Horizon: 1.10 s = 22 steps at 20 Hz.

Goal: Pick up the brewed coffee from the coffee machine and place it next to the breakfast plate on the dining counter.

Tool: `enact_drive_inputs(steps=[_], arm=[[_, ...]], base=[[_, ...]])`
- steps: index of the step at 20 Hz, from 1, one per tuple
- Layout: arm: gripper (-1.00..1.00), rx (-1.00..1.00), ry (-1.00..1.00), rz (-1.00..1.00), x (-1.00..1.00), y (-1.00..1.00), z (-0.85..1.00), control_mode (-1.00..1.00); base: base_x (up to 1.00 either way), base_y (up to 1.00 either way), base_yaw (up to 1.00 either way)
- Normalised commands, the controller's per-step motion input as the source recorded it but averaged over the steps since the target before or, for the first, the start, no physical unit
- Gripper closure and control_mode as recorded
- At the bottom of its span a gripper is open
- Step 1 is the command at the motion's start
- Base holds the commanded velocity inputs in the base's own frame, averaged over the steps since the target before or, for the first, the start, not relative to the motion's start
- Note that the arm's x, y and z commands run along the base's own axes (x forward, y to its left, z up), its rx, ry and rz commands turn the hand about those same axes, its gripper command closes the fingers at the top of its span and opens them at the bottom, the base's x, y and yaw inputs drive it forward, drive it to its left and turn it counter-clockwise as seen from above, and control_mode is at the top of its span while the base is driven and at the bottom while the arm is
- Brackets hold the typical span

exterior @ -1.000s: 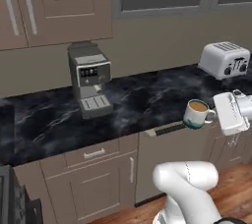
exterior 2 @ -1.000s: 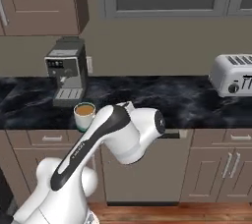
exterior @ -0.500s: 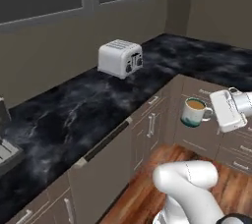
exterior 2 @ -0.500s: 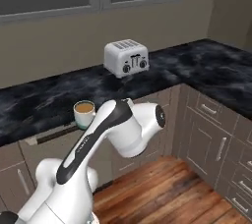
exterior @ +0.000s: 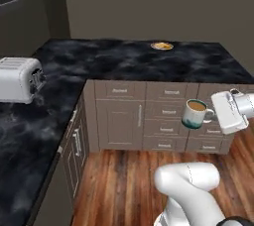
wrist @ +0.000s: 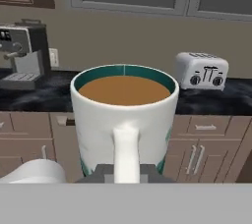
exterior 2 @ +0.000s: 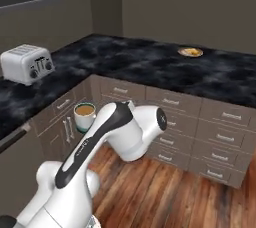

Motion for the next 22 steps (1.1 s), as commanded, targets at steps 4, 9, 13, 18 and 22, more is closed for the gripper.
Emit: enact_drive_inputs(steps=[4,9,13,18,22], arm=[[1.00,0.00,0.00,0.00,0.00,0.00,0.00,1.00],[1.00,0.00,0.00,0.00,0.00,0.00,0.00,1.00],[1.00,0.00,0.00,0.00,0.00,0.00,0.00,1.00],[1.00,0.00,0.00,0.00,0.00,0.00,0.00,1.00],[1.00,0.00,0.00,0.00,0.00,0.00,0.00,1.00]], base=[[0.00,-0.44,-0.80],[0.01,-0.58,-0.73],[0.43,-0.49,-0.61],[0.96,-0.15,-0.45],[1.00,-0.09,-0.35]])
